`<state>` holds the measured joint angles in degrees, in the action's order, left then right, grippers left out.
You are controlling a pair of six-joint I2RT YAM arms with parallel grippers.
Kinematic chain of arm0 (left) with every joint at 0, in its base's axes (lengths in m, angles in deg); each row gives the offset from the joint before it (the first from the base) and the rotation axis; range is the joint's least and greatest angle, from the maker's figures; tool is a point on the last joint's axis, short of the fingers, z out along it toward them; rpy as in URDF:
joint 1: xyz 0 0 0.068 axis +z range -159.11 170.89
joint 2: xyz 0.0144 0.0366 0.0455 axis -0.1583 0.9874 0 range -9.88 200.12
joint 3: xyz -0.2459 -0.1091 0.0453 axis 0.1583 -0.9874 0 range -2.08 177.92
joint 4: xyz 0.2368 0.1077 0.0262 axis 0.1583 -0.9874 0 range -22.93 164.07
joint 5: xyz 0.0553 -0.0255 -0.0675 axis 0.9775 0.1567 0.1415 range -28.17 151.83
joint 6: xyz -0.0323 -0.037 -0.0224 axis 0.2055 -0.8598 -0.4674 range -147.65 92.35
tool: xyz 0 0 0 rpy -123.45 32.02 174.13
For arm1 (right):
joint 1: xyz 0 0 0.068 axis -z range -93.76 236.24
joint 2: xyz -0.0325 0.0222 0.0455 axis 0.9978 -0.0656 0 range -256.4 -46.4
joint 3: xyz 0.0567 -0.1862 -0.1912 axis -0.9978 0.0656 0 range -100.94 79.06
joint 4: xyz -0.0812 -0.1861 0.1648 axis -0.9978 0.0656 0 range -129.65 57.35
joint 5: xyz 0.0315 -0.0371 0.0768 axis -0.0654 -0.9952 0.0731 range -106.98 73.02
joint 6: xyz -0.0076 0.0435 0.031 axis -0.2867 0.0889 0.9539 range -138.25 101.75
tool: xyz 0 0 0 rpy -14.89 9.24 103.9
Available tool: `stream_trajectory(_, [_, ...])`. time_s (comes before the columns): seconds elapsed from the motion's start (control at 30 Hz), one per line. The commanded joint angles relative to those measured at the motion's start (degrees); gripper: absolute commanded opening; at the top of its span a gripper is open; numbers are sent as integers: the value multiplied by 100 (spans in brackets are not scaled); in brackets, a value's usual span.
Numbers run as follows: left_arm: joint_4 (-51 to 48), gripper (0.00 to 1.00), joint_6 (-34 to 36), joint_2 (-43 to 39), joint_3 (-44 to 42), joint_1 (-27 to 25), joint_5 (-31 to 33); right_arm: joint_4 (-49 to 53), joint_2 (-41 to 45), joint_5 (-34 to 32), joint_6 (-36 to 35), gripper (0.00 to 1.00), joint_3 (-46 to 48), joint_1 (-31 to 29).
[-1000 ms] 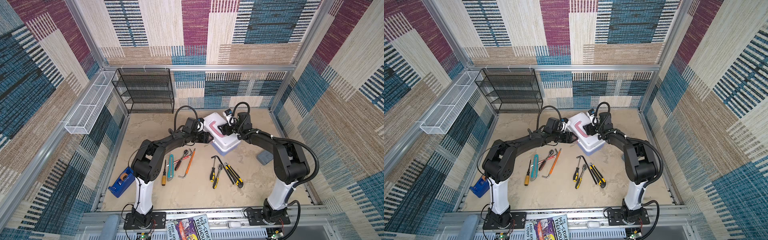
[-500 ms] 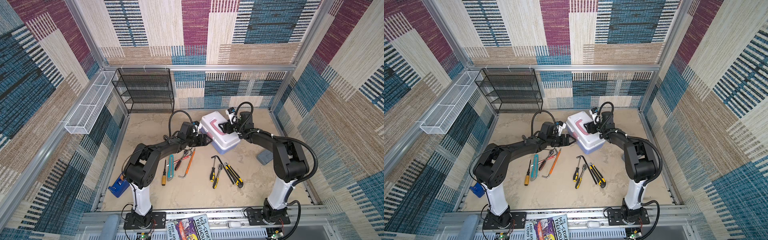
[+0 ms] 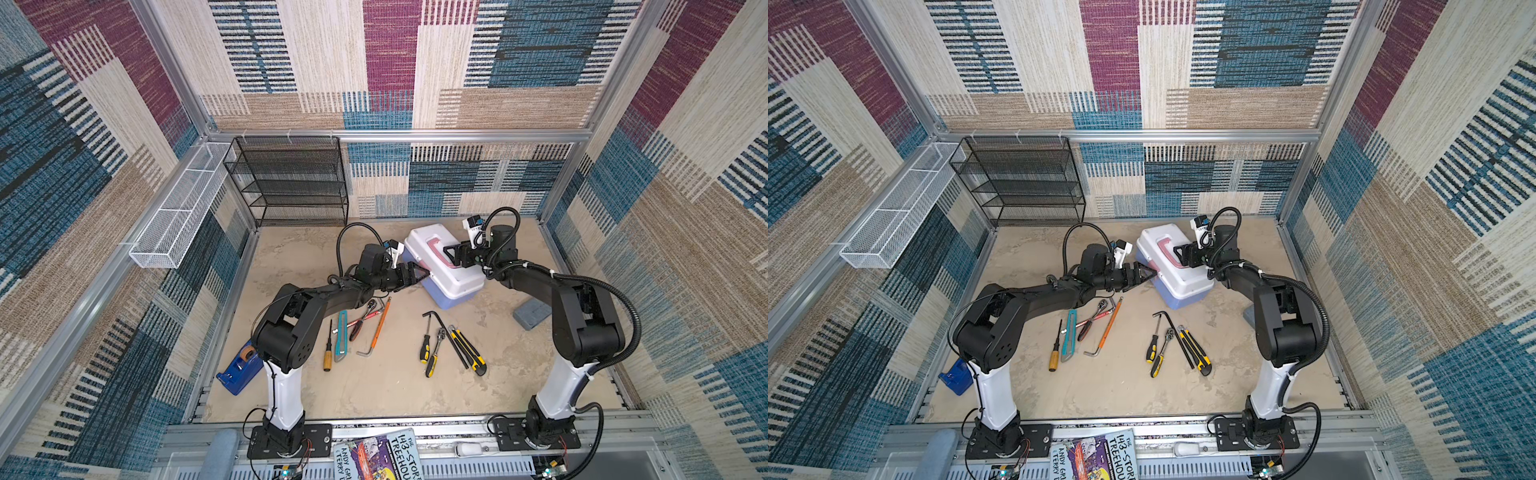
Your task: Pack the tool kit
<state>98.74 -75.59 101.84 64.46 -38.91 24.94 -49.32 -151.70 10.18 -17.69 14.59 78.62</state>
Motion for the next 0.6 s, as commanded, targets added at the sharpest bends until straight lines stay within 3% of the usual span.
stream_trajectory(0.0, [731, 83, -556, -2, -134, -7, -100, 1246, -127, 304, 545, 74, 158, 10])
stream_trajectory(0.57, [2001, 86, -1495, 420, -159, 1, -86, 866, -202, 711, 950, 73, 276, 111])
